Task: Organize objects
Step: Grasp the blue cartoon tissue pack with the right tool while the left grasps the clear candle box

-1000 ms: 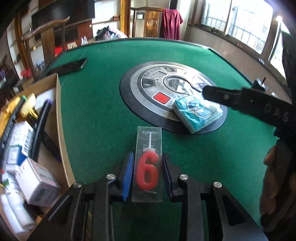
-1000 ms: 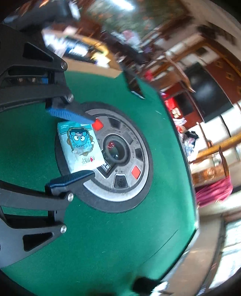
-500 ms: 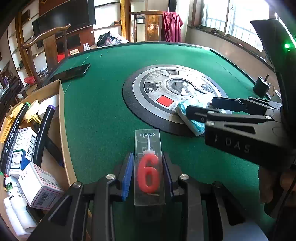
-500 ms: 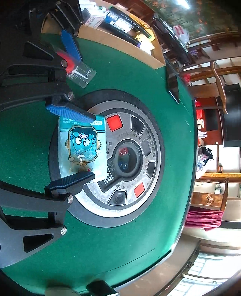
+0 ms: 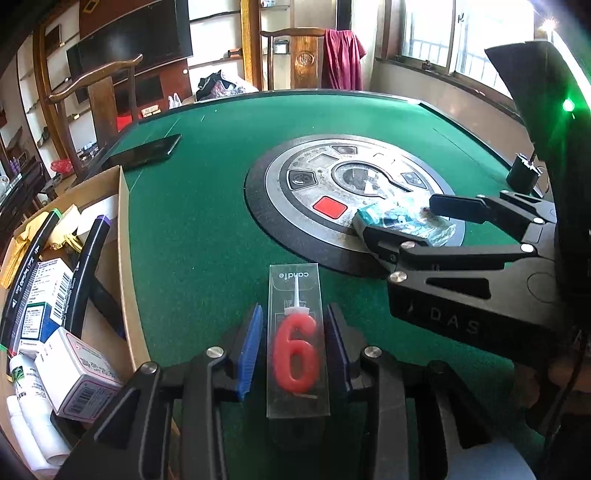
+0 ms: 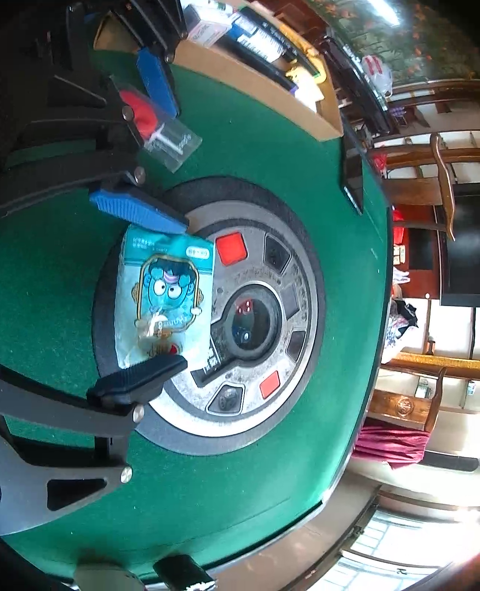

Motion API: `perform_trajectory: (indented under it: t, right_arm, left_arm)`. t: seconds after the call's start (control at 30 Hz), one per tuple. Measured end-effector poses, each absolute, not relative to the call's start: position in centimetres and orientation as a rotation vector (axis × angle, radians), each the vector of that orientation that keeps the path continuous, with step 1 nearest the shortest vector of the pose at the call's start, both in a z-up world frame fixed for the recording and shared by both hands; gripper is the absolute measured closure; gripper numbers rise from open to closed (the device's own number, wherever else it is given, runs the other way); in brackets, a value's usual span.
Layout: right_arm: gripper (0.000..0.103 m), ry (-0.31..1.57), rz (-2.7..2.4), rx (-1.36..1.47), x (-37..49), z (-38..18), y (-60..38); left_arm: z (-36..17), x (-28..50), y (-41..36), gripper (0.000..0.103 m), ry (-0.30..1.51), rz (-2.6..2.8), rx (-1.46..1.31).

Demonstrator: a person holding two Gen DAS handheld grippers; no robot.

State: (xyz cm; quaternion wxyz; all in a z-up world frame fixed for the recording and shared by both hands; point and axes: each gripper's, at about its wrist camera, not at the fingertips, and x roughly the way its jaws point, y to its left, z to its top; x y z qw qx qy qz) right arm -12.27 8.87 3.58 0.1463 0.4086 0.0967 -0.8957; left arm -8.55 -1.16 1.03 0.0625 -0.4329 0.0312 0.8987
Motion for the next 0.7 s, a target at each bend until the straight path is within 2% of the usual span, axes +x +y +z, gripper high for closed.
perform_trajectory:
  t: [0.33, 0.5, 0.6, 0.7]
  right_arm:
    - [0.028, 0.207, -2.602, 1.204, -13.1, 3.5, 9.7]
    - [0.032, 0.162, -2.607, 1.208, -13.2, 3.5, 10.0]
    - [0.041, 0.188, -2.617, 1.206, -12.9, 3.5, 9.7]
    - [0.061, 0.2, -2.626, 1.179, -12.5, 4.0, 9.4]
  left_arm:
    - [1.0, -8.6, -1.1, 0.066, 0.097, 2.722, -1.304]
    - [1.0, -8.6, -1.1, 0.067, 0.099, 2.721, -1.303]
    - [1.1, -8.5, -0.9, 0.076, 0.111, 2.718, -1.295]
    - [1.1, -8.5, -0.8, 0.076, 0.123, 2.721, -1.293]
